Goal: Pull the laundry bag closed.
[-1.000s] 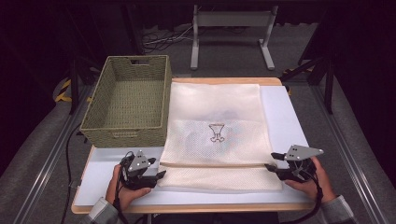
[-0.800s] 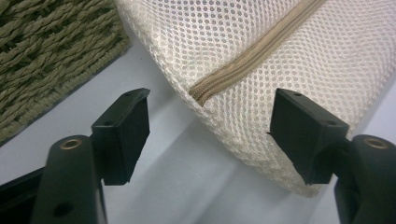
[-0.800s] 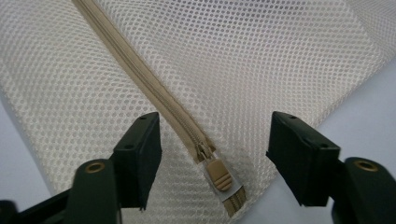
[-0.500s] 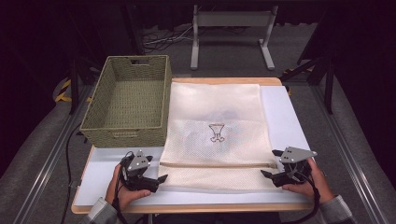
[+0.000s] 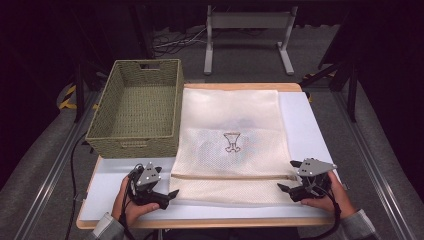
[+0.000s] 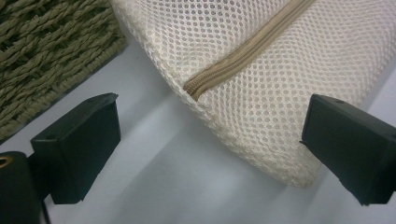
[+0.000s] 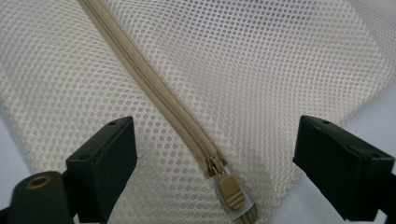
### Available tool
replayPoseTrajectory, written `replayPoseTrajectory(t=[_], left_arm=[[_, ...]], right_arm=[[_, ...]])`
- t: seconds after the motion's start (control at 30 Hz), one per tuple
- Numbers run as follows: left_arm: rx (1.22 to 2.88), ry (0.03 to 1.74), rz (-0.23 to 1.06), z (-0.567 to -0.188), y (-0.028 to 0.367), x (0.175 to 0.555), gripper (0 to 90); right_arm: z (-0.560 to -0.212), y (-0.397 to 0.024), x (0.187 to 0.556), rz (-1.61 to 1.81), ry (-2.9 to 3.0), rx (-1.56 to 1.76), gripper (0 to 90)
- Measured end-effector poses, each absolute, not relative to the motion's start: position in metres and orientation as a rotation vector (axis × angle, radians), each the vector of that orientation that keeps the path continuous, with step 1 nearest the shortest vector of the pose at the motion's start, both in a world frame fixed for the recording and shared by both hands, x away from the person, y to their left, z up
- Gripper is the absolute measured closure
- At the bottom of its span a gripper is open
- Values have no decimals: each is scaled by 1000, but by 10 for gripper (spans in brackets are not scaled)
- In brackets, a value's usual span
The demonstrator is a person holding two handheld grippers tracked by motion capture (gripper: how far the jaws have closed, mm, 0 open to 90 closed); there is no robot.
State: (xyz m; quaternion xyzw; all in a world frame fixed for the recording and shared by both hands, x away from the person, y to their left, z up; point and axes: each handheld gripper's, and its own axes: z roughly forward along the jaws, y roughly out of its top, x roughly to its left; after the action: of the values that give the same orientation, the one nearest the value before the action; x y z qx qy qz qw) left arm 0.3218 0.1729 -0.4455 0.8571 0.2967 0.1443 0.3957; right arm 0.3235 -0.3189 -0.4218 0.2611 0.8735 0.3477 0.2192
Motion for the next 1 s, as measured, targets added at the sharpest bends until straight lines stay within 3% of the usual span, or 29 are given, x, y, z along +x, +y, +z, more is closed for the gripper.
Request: replayPoseTrajectory(t=[1.0], left_arm=[[2194, 743, 392, -446, 170, 322, 56]], right_arm=[[-423, -319, 324, 958, 2397, 729, 130]])
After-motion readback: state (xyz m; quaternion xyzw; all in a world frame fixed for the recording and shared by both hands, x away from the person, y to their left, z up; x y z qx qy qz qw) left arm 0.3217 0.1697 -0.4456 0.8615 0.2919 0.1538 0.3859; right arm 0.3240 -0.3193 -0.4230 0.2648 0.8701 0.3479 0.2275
